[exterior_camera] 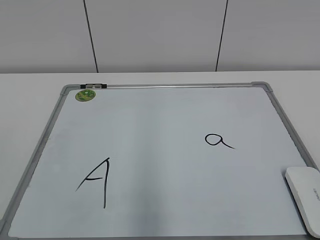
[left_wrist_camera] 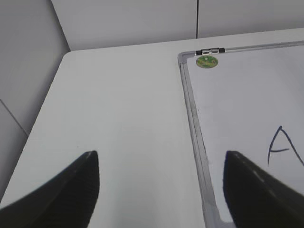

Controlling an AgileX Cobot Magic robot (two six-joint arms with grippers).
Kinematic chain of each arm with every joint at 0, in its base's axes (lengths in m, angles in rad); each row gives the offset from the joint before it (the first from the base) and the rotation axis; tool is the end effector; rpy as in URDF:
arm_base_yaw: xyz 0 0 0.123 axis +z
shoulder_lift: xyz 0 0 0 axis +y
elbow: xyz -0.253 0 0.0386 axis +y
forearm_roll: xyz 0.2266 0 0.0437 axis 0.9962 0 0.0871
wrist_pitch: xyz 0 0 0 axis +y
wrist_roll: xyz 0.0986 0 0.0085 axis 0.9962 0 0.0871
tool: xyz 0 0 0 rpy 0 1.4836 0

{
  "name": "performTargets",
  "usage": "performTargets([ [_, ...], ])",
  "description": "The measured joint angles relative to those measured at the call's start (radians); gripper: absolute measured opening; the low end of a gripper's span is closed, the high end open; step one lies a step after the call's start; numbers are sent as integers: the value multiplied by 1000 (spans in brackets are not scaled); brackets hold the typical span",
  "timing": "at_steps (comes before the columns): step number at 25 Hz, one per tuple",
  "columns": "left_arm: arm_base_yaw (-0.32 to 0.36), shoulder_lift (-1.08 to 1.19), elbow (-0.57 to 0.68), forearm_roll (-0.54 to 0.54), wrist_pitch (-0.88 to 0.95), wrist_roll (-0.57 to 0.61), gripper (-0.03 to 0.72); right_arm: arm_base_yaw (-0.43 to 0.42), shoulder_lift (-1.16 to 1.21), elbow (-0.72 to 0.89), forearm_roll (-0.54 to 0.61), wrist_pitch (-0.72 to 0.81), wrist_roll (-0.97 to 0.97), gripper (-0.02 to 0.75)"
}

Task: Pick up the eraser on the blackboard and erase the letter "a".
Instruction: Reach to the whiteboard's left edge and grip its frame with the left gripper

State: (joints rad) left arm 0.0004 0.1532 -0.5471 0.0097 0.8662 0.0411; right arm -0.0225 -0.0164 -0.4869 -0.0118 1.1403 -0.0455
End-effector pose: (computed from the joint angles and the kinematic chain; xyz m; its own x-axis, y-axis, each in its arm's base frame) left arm 0.0400 0.0007 0.2898 -0.3756 0.0472 -0.9256 0.0106 0.9989 0.0467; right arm 0.0081 -0.0012 0.2532 -0.5233 -0.0386 -0.8513 0.0053 0.9988 -0.0486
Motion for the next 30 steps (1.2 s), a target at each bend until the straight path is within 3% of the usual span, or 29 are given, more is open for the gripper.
performTargets([
  [15, -67, 673, 0, -68, -418, 0, 596, 0, 0, 0, 0, 0, 0, 587],
  [19, -79, 858, -43, -80, -413, 0, 594, 0, 0, 0, 0, 0, 0, 587],
  [30, -86, 1287, -356, -95, -243, 0, 589, 0, 0, 0, 0, 0, 0, 587],
])
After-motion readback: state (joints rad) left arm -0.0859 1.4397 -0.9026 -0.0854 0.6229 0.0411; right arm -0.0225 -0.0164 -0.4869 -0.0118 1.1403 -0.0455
